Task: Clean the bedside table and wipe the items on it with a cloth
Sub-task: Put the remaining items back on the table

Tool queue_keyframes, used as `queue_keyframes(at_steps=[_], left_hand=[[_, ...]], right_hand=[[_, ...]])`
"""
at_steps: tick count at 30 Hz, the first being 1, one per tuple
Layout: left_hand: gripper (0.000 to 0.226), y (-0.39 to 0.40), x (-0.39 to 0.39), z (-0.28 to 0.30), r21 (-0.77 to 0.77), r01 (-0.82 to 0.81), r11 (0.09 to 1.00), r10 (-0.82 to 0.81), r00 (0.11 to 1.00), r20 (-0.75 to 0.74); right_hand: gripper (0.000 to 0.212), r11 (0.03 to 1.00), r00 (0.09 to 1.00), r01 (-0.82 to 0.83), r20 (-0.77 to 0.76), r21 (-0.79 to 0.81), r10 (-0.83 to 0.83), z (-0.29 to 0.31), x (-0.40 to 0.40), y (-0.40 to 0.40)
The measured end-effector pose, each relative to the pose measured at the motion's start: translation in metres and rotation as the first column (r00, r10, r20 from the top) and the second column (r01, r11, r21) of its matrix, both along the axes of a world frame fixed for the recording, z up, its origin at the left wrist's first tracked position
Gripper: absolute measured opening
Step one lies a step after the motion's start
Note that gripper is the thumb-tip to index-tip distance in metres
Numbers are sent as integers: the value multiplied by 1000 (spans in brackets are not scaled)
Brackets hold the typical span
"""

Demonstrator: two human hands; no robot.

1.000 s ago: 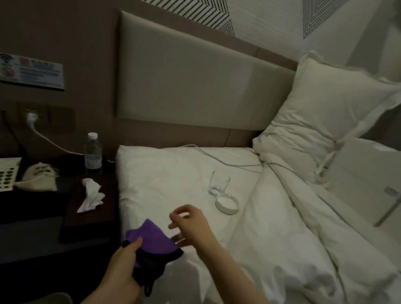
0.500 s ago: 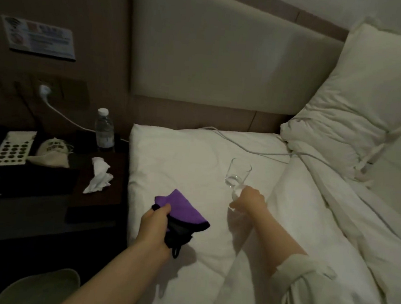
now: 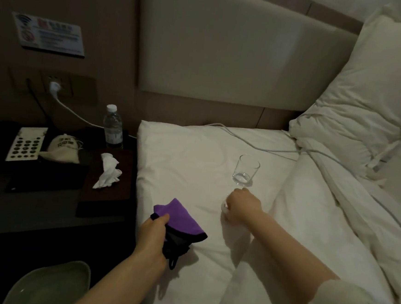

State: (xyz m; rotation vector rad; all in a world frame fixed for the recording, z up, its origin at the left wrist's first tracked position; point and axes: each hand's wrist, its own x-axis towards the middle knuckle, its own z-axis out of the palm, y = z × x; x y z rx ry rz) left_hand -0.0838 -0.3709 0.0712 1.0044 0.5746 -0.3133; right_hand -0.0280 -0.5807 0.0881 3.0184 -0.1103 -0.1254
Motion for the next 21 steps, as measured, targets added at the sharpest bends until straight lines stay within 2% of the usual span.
queue_keyframes(at_steps=[2,5,8,10,12,14,16,18,21], left_hand=[[19,5,-4,-1,-5,-15,1000,15,1000,2],[34,12,-10,-2,8,-22,1000,22,1000,-3],[42,22,-19,-5,28,-33,999,33,999,-3],[40,29,-24,-7,21,-36,999,36,999,-1],[37,36,-29,-7,10,-35,999,35,999,1],[36,42,-33,-7,14,-44,999,43,999,5],[33,46,-36,-7,24,-53,998,52,999,15],[30,51,-40,-4,20,-53,998,53,998,20],[30,59,-43,-2,16,-73,997,73,997,14]], right_hand=[[22,989,990,-142,-7,29,142,4,-15,21],[26,940,944,-326,-29,103,330,5,-38,50],[23,907,907,-401,-84,127,413,6,-46,68],[31,920,929,-350,-64,177,366,11,-43,69],[62,943,960,-253,-66,215,272,15,-38,65],[98,964,969,-163,-148,209,196,15,-35,59],[115,978,959,-104,-244,181,147,10,-35,57],[111,983,955,-77,-271,166,120,3,-37,57],[91,985,969,-85,-216,152,117,4,-43,61]])
